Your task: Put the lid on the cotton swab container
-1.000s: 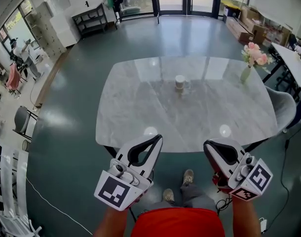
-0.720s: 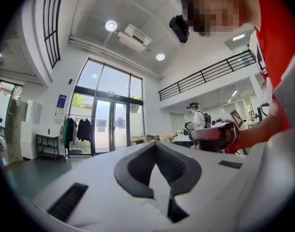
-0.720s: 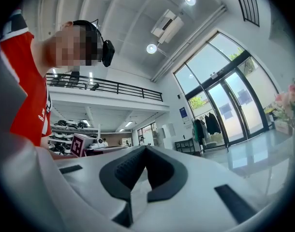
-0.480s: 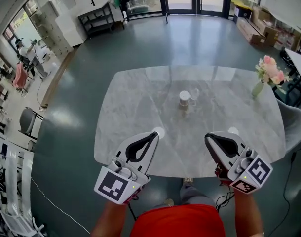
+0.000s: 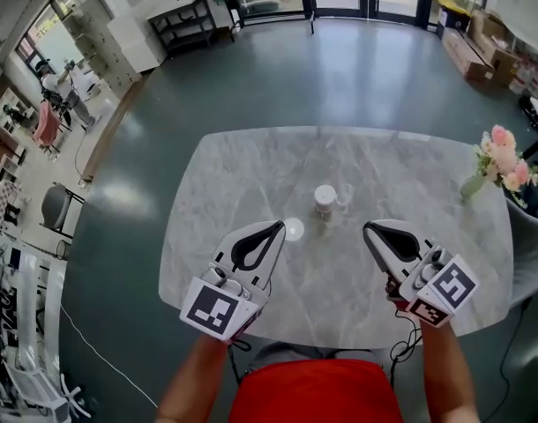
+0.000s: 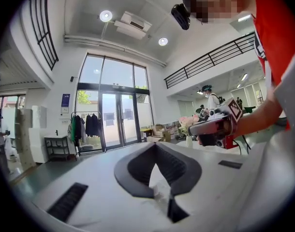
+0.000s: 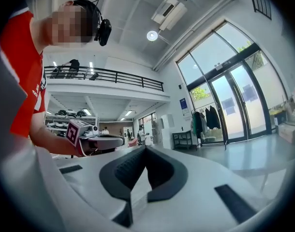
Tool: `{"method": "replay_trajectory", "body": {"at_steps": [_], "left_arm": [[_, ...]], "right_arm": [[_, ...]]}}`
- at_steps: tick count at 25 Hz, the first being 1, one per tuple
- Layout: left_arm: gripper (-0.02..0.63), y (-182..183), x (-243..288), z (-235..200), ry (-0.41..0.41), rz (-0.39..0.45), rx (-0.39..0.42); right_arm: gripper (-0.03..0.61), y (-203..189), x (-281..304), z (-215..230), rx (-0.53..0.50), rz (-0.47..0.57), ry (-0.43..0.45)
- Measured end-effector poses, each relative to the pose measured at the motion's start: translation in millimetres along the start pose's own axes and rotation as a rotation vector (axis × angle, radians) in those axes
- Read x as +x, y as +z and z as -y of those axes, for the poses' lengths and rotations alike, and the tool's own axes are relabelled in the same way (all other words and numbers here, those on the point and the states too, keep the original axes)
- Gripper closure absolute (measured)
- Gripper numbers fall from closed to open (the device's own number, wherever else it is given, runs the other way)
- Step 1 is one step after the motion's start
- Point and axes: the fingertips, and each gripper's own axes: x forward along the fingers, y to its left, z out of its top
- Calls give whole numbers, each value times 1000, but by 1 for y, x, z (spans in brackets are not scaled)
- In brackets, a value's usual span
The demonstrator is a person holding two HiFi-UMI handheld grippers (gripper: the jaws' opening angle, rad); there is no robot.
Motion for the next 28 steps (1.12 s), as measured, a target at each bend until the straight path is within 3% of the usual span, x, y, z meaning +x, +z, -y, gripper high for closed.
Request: {"method": "replay_trajectory", "body": {"at_steps": [8,13,19,28], "left_arm": [[597,-52,70,-25,-46,-38,-17],[597,-90,107,-34,-100,-85,37],[595,-126,136,-34,-140,-154,7],[381,-178,161,-28,-255,-282,-5]], "right_arm": [[568,-39,34,64,62,-50,-77],[568,-72,47,83,77,-109,-121],[551,-102,52,105,110,-209,-142],[380,-150,66,118,178,-367,-92]]}}
